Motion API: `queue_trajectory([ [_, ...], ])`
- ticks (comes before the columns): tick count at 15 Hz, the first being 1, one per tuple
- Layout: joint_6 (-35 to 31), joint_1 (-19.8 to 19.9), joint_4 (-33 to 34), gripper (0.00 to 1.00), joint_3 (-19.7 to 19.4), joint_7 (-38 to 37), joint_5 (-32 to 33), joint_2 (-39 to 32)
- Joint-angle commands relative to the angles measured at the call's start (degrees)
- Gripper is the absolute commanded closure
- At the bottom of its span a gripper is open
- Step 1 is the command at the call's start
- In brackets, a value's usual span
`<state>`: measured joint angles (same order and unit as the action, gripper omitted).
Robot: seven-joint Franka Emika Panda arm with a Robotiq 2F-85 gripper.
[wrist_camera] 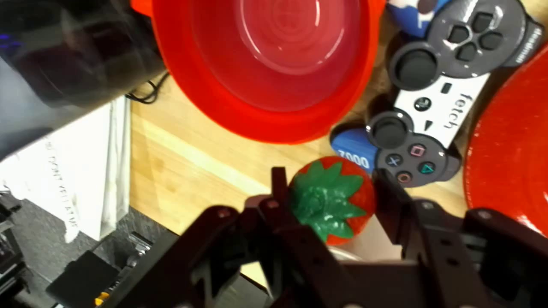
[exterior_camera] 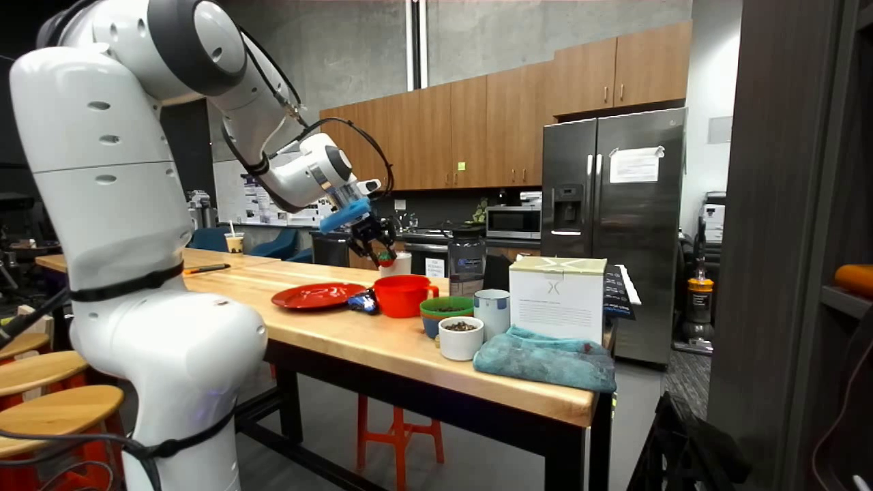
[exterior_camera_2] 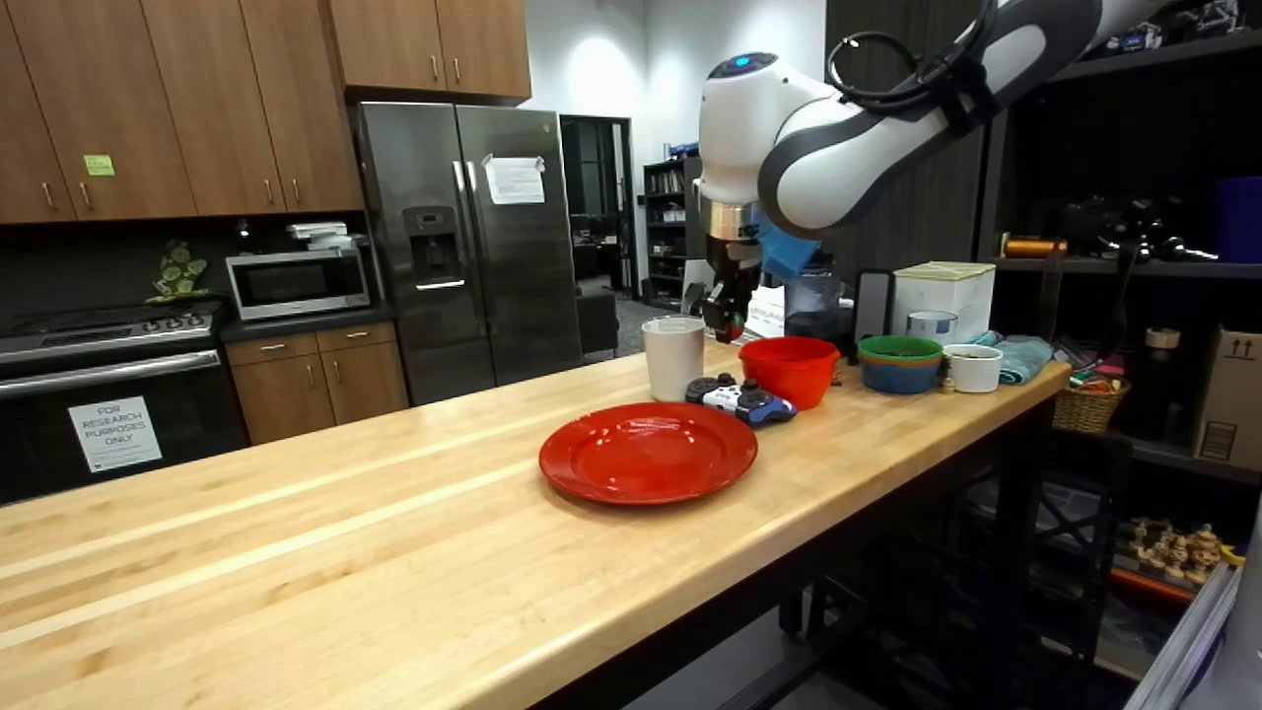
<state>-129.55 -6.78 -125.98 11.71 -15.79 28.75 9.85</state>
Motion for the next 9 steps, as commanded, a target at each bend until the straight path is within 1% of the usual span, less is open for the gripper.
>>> queue_trajectory([
  [1,6.6,1.8,-1.4,0.74,0.1,-4.4,2.8,3.6],
  [5,17.2,3.2,-3.8,0.74,0.5,-10.7,6.1,7.3],
  [9,26.7,3.2,-4.5,0.74,1.4,-16.5,9.5,9.1],
])
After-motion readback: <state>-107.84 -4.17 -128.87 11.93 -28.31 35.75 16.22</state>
